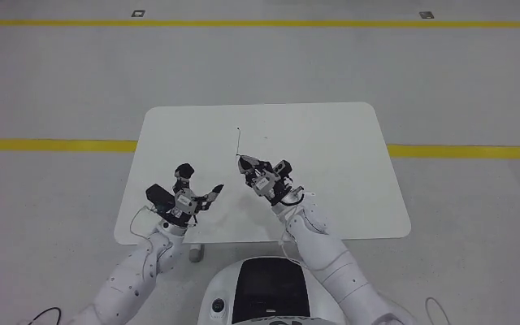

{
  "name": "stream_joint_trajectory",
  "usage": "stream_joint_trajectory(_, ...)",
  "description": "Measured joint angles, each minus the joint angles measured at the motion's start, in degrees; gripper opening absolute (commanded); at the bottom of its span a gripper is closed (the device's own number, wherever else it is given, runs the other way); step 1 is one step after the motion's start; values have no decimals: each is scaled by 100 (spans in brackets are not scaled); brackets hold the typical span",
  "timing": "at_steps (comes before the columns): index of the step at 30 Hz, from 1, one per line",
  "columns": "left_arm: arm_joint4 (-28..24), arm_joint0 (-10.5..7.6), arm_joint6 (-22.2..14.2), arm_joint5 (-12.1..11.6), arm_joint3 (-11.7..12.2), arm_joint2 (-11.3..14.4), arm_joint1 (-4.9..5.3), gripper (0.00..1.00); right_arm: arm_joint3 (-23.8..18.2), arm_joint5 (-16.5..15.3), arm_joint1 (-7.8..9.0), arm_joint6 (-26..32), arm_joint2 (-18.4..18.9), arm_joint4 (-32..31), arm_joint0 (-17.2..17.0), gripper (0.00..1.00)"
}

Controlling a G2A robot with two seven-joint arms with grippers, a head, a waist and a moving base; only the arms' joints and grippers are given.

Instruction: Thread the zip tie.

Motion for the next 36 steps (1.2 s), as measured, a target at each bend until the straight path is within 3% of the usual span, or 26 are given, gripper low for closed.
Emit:
stream_joint_trajectory(1, 70, -1, 16, 44, -11, 22, -10, 100, -54, 2, -1, -5, -21, -11, -24, 0)
stream_joint_trajectory(5, 153, -33, 677, 74, 79, 126, -78, 100, -208, -175, 6, 89, -88, -144, -95, 0)
stream_joint_trajectory(9, 215, -151, 1005, 79, 180, 215, -140, 100, -256, -359, 21, 273, -105, -263, -102, 0)
stream_joint_trajectory(11, 204, -187, 1065, 22, 201, 261, -168, 100, -302, -423, 32, 307, -114, -354, -118, 0)
stream_joint_trajectory(14, 93, -208, 1003, -316, 188, 318, -186, 100, -360, -435, 49, 336, -127, -487, -118, 0)
stream_joint_trajectory(22, 49, -196, 979, -200, 146, 309, -197, 100, -374, -420, 52, 327, -126, -503, -113, 0)
stream_joint_trajectory(27, 263, -174, 1470, -45, 76, 324, -233, 100, -468, -294, 53, 328, -142, -235, -240, 0)
stream_joint_trajectory(30, 371, -198, 1765, -67, 79, 361, -258, 100, -440, -336, 51, 407, -156, -108, -278, 0)
stream_joint_trajectory(36, 416, -208, 1822, -110, 90, 382, -263, 100, -415, -538, 45, 457, -158, 3, -314, 0)
